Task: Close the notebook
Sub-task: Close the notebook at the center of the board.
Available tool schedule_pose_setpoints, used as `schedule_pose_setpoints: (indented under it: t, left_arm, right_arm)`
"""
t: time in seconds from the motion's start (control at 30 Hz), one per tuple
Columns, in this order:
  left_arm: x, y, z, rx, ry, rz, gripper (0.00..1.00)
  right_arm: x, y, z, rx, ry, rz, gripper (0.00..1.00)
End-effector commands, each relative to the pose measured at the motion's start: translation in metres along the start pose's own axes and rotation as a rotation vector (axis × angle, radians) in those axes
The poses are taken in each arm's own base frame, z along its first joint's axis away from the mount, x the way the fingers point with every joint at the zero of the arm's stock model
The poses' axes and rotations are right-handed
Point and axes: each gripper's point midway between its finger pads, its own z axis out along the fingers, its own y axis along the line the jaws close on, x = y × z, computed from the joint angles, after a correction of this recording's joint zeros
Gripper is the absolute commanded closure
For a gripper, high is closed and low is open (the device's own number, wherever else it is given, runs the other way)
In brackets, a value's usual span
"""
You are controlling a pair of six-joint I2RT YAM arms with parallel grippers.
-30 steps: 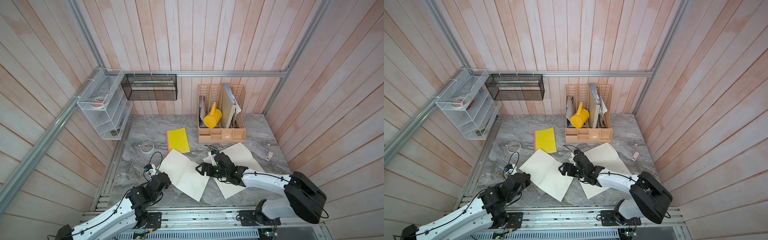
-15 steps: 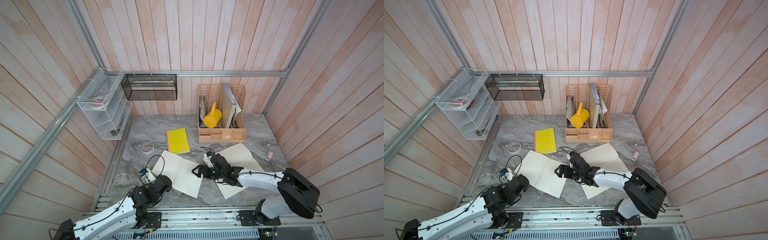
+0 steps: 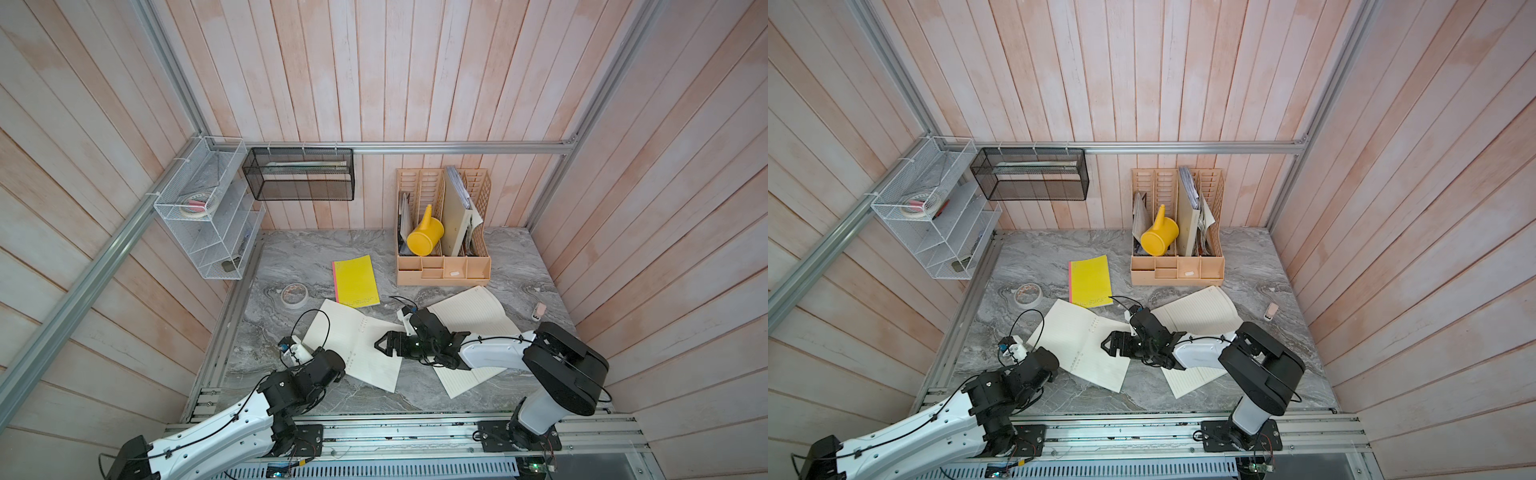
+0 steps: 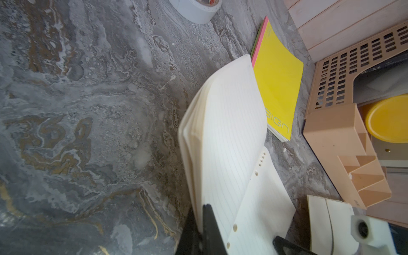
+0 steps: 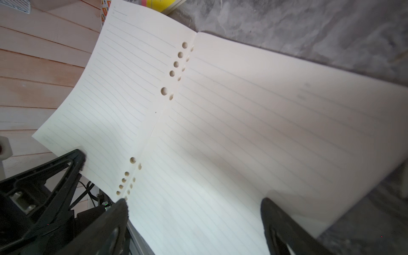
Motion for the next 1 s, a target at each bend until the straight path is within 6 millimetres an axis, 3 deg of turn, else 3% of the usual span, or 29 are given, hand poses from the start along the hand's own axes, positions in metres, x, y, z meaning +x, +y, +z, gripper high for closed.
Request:
schedule_pose_setpoints:
  t: [0.0,0.3,0.73,0.97]
  left_arm:
    - [-0.003,-0.011,-0.007,0.059,0.006,0.040,0.96]
    - [0.008,-0.033,-0.015,0.245,0.073,0.080,0.75]
    - [0.017,-0.049,-0.028,0.353,0.136,0.122,0.67]
    - [0.025,-0.078,-0.039,0.501,0.170,0.166,0.51]
  right_arm:
    - [0.012,-0.009,0.008,0.008,0.040,0.017,0.04]
    - [0.019,-0.018,0.004,0.024,0.047,0.031,0.04]
    - [0.020,-0.018,0.005,0.020,0.054,0.029,0.04]
    - [0.022,-0.019,0.005,0.020,0.058,0.030,0.04]
